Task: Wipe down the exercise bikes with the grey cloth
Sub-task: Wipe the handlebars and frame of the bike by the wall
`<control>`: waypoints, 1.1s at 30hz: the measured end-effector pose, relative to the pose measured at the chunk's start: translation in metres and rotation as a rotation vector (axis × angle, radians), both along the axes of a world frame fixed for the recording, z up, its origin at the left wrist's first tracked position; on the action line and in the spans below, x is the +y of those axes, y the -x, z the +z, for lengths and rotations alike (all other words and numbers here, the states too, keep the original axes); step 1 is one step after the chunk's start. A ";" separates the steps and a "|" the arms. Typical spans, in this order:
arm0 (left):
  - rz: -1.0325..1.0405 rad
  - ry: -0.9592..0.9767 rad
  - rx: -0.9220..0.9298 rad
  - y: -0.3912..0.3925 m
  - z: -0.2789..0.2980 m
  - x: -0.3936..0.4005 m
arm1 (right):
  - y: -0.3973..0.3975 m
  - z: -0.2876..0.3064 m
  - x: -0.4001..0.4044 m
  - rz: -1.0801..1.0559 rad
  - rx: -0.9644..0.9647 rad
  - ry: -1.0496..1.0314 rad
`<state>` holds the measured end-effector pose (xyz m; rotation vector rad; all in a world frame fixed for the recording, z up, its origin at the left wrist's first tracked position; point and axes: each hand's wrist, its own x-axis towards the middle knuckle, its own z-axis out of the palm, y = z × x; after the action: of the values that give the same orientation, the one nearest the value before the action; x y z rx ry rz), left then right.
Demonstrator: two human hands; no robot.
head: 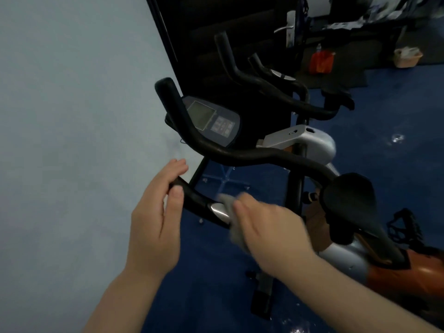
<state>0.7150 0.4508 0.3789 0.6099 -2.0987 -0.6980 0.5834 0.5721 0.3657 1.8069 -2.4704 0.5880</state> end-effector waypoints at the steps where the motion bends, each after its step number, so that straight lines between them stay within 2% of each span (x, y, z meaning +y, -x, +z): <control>1: 0.019 0.003 -0.006 -0.002 -0.002 0.003 | 0.003 -0.005 0.007 -0.036 0.032 0.014; 4: 0.054 -0.008 -0.028 -0.008 -0.007 0.014 | -0.005 -0.005 -0.012 -0.134 -0.066 0.022; 7: 0.088 -0.086 0.021 -0.011 -0.006 0.019 | -0.017 0.004 -0.051 -0.037 -0.130 0.149; 12: 0.173 -0.198 0.199 -0.014 -0.004 0.024 | -0.028 0.037 -0.094 0.066 -0.523 0.251; 15: 0.166 -0.256 0.252 -0.015 -0.003 0.028 | -0.023 0.034 -0.075 0.311 -0.395 0.340; 18: 0.182 -0.241 0.240 -0.016 0.000 0.030 | 0.001 0.027 -0.064 0.420 -0.240 0.223; 22: 0.206 -0.177 0.205 -0.017 -0.002 0.031 | -0.015 0.035 -0.090 0.313 -0.156 0.250; 26: 0.183 -0.152 0.154 -0.019 -0.005 0.032 | -0.030 0.013 -0.066 0.174 -0.221 0.343; 31: 0.215 -0.081 0.097 -0.018 -0.003 0.024 | -0.017 0.023 -0.091 0.060 -0.074 0.070; 33: 0.194 -0.026 0.075 -0.015 0.000 0.020 | -0.033 0.027 -0.093 0.036 -0.084 0.201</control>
<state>0.7303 0.4706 0.3786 0.7780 -1.9335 -0.6285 0.6168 0.4787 0.3925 1.7873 -2.3338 0.8964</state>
